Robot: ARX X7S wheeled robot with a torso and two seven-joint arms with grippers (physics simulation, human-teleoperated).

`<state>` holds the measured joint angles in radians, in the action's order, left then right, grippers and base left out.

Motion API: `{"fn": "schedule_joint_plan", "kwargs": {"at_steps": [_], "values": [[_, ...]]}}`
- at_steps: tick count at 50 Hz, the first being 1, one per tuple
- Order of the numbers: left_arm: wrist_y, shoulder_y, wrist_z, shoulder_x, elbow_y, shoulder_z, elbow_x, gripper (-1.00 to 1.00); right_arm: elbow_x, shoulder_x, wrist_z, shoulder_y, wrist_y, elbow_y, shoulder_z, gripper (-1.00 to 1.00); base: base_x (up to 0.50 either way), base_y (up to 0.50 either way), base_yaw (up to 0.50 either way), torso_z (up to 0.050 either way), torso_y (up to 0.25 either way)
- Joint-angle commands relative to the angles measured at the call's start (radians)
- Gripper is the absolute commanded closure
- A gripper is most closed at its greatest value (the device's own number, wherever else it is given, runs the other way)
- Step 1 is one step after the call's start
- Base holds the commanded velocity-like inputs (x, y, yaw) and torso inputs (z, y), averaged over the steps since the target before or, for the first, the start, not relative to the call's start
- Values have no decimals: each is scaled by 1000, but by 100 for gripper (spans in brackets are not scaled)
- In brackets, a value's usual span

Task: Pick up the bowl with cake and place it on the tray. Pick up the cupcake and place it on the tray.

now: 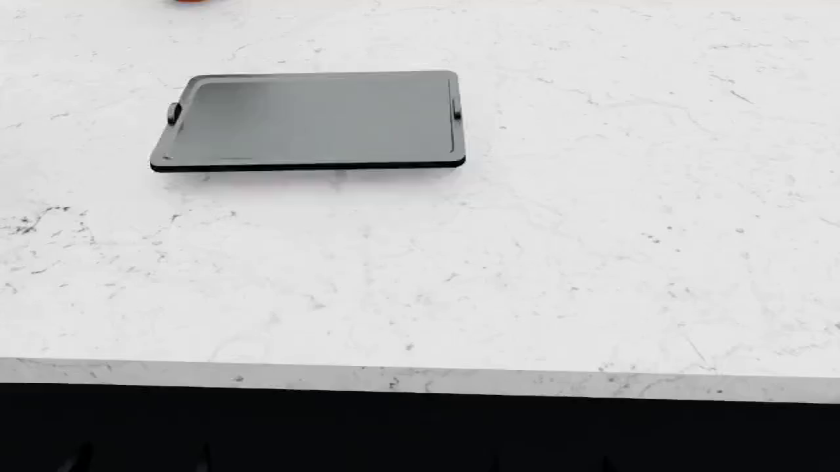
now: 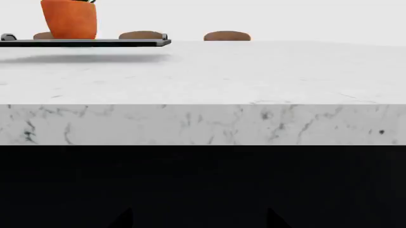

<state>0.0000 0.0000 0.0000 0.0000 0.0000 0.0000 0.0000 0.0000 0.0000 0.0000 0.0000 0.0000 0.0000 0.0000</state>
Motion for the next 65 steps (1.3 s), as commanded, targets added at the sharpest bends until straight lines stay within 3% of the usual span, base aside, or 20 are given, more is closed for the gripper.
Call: {"fn": "schedule_joint_plan", "kwargs": {"at_steps": [1, 14, 23, 34, 42, 49, 59, 62, 65], "values": [[-6, 2, -14, -13, 7, 14, -13, -100, 9, 9, 0, 0, 0, 0, -13, -100, 0, 0, 0, 0, 0], [-27, 11, -86, -55, 53, 76, 14, -100, 55, 49, 71, -20, 39, -72, -55, -100, 0, 0, 0, 0, 0], [-205, 19, -87, -91, 310, 75, -5, -100, 42, 71, 129, -21, 133, -266, -55, -100, 0, 0, 0, 0, 0], [-366, -54, -99, -125, 413, 63, -21, -100, 65, 98, 128, 24, 277, -432, -84, -100, 0, 0, 0, 0, 0], [-488, -72, -100, -143, 603, 10, -83, -100, 116, 125, 125, 68, 402, -584, -66, -100, 0, 0, 0, 0, 0], [-605, -112, -130, -170, 682, 34, -42, -100, 126, 149, 123, 99, 476, -663, -79, -100, 0, 0, 0, 0, 0], [-540, -98, -175, -178, 664, 52, 7, -100, 146, 153, 131, 111, 493, -686, -77, -100, 0, 0, 0, 0, 0], [-489, -83, -138, -178, 659, 23, -56, -100, 149, 153, 132, 106, 478, -676, -80, -100, 0, 0, 0, 0, 0], [-490, -83, -173, -195, 651, 69, 25, -100, 147, 155, 135, 105, 476, -674, -87, -100, 0, 0, 0, 43, 126]]}}
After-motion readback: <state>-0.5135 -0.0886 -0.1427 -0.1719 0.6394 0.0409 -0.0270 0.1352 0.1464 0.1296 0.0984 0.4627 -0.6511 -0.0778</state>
